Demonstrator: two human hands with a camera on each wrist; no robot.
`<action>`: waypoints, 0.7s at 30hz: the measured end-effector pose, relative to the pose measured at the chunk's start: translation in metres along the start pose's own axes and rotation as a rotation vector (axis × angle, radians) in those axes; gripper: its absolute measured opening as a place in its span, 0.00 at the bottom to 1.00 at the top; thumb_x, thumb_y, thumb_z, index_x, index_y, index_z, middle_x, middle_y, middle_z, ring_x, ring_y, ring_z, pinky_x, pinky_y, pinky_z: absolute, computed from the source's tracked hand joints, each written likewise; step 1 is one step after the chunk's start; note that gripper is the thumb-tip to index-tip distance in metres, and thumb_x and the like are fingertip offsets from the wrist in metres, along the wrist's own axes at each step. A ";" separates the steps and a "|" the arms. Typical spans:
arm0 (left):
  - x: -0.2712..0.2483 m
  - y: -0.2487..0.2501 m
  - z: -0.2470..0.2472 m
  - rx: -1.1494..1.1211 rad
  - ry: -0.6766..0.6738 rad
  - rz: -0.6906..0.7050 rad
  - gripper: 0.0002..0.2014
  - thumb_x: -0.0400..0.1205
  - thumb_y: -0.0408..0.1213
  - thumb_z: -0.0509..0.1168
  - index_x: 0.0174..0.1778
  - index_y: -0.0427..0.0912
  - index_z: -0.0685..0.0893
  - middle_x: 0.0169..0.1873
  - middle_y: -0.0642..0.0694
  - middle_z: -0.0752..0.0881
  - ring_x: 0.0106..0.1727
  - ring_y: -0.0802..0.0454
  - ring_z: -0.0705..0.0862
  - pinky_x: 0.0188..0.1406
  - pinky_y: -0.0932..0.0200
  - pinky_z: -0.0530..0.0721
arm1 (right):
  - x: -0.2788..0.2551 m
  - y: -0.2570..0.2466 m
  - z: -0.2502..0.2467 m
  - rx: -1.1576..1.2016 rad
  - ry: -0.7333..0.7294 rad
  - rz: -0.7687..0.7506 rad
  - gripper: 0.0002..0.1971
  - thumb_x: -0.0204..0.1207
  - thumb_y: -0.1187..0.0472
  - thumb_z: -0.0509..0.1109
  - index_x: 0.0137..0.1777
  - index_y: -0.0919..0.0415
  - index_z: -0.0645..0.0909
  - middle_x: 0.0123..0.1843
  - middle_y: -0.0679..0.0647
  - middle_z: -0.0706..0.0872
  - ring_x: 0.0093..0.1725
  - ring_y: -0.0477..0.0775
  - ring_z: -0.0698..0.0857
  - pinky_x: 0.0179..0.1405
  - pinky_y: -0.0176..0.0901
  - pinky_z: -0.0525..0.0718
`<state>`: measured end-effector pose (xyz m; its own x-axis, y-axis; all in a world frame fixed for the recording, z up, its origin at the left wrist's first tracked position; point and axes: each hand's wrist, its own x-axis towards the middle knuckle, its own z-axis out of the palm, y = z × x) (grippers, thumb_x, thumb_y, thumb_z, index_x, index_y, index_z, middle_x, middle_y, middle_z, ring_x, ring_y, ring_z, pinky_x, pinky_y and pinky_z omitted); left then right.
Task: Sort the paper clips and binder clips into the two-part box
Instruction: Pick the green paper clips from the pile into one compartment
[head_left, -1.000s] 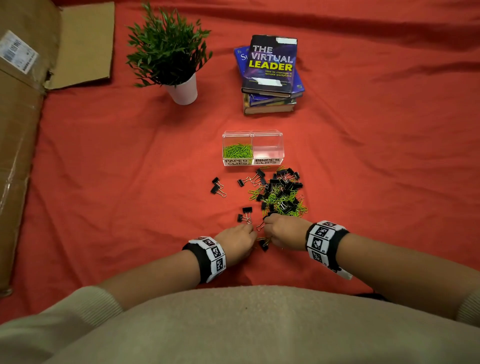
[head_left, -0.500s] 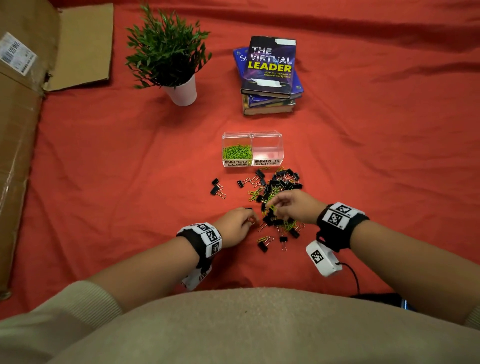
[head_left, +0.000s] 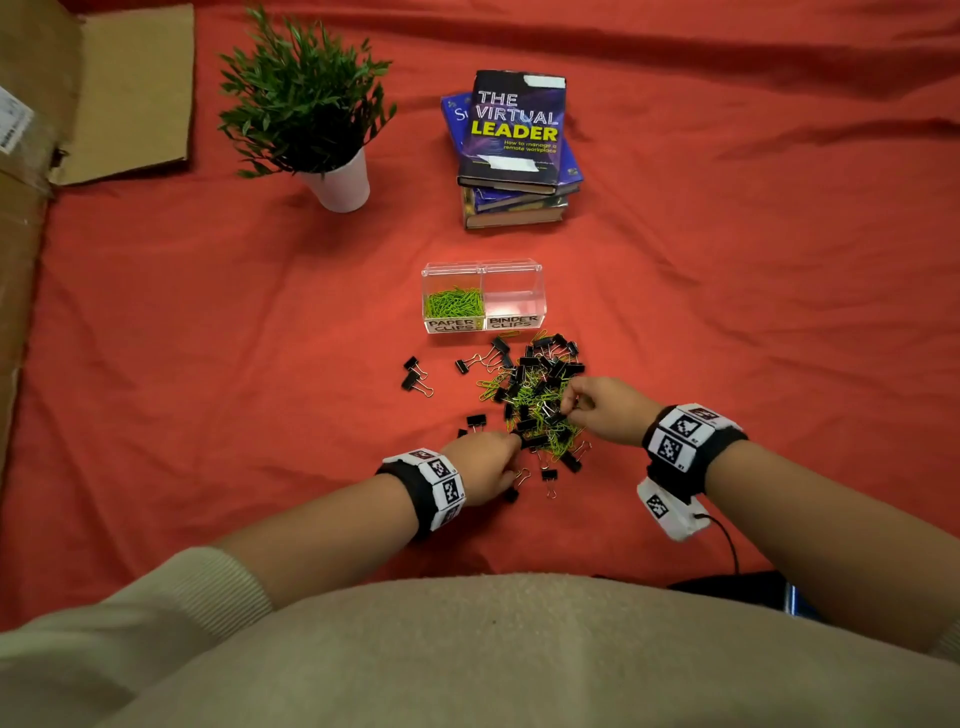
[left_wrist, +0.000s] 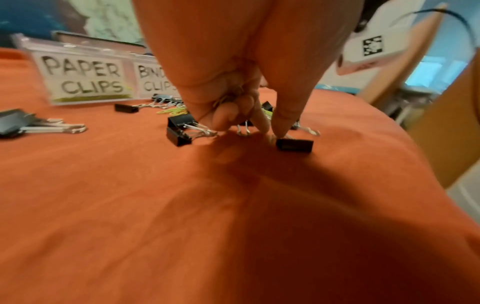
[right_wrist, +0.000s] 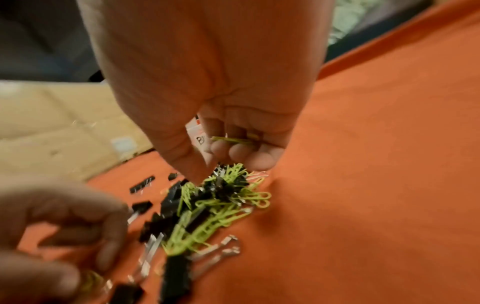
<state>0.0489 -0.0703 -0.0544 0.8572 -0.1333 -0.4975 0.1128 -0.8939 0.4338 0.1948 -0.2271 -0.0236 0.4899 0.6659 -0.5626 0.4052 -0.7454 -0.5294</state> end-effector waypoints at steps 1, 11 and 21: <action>0.001 -0.001 0.001 0.031 -0.011 0.010 0.09 0.80 0.38 0.62 0.54 0.40 0.77 0.54 0.40 0.84 0.55 0.39 0.83 0.50 0.48 0.81 | -0.002 0.004 0.000 -0.106 -0.014 -0.038 0.05 0.74 0.65 0.67 0.48 0.57 0.79 0.40 0.46 0.80 0.37 0.48 0.79 0.34 0.37 0.74; -0.001 -0.009 0.002 0.050 0.039 0.001 0.11 0.84 0.38 0.55 0.57 0.37 0.76 0.56 0.38 0.81 0.57 0.38 0.81 0.54 0.47 0.79 | 0.001 0.014 0.017 -0.404 0.055 -0.081 0.14 0.74 0.56 0.70 0.58 0.55 0.76 0.55 0.53 0.83 0.55 0.55 0.82 0.52 0.48 0.84; 0.015 -0.036 -0.085 -0.297 0.345 -0.226 0.06 0.84 0.35 0.54 0.46 0.39 0.75 0.37 0.43 0.82 0.35 0.45 0.79 0.33 0.51 0.76 | 0.008 -0.003 0.022 -0.326 0.006 -0.123 0.04 0.77 0.63 0.60 0.42 0.56 0.74 0.39 0.50 0.80 0.39 0.53 0.81 0.37 0.43 0.82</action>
<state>0.1006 -0.0037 -0.0140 0.9051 0.2433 -0.3486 0.4099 -0.7170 0.5639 0.1807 -0.2190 -0.0405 0.4266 0.7517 -0.5029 0.6860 -0.6313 -0.3617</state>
